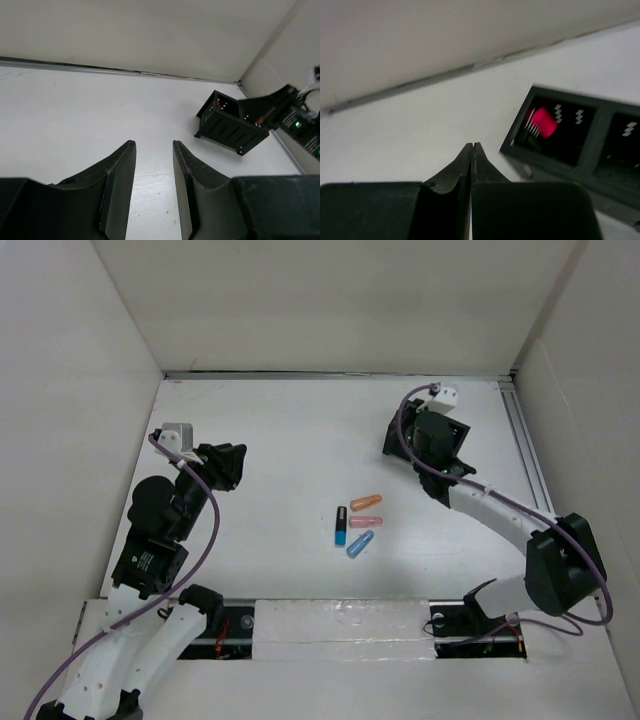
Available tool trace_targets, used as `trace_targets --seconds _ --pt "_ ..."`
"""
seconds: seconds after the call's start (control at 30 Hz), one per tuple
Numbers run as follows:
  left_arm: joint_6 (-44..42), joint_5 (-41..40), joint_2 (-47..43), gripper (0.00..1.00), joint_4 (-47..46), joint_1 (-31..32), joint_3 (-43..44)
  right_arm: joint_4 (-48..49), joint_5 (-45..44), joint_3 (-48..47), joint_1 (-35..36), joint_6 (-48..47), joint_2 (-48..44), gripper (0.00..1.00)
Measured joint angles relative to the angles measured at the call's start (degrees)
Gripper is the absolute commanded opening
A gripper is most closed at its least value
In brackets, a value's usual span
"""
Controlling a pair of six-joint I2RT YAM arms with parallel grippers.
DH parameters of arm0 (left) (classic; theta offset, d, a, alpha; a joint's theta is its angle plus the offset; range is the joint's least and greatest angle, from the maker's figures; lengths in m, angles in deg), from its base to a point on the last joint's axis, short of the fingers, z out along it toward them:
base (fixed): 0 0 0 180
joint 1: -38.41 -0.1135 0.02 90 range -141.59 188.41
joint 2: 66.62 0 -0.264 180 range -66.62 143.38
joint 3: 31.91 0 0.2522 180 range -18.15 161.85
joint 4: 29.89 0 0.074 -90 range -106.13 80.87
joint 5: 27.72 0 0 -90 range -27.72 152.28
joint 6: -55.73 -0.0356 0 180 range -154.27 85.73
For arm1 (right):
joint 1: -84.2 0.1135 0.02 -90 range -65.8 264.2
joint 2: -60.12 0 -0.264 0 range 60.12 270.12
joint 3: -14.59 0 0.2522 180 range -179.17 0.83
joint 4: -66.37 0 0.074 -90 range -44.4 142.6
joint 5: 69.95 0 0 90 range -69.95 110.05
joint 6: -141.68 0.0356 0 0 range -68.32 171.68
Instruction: Organize the desk
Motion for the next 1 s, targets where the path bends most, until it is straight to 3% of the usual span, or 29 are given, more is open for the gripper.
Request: trace_targets --seconds 0.23,0.3,0.43,0.5,0.63,0.7,0.77,1.0 --pt "-0.17 -1.53 -0.17 0.32 0.02 0.0 0.0 -9.07 7.96 7.28 11.91 2.69 2.34 0.01" --pt "-0.17 -1.57 -0.33 0.32 0.02 0.0 0.0 -12.24 8.55 8.74 15.5 2.75 1.97 0.09" --pt "-0.17 -1.55 -0.39 0.32 0.02 0.0 0.0 -15.87 10.08 12.81 17.29 3.76 1.11 0.53" --pt "-0.17 -1.51 -0.39 0.32 0.0 0.0 0.0 -17.07 11.43 14.64 16.02 4.0 2.01 0.66" --pt "-0.17 -1.51 -0.37 0.32 0.02 0.0 0.0 -16.87 12.55 14.45 15.04 3.98 4.83 0.72" --pt "-0.17 -1.55 -0.39 0.32 0.02 0.0 0.0 -16.83 13.31 13.77 14.88 4.04 6.75 0.83" --pt "-0.17 -1.6 -0.44 0.32 0.02 0.0 0.0 -16.7 14.08 13.05 14.69 4.11 8.09 0.87" --pt "-0.17 -1.66 -0.79 0.32 0.02 0.0 0.0 -13.44 17.05 12.2 11.43 5.31 11.21 0.88"
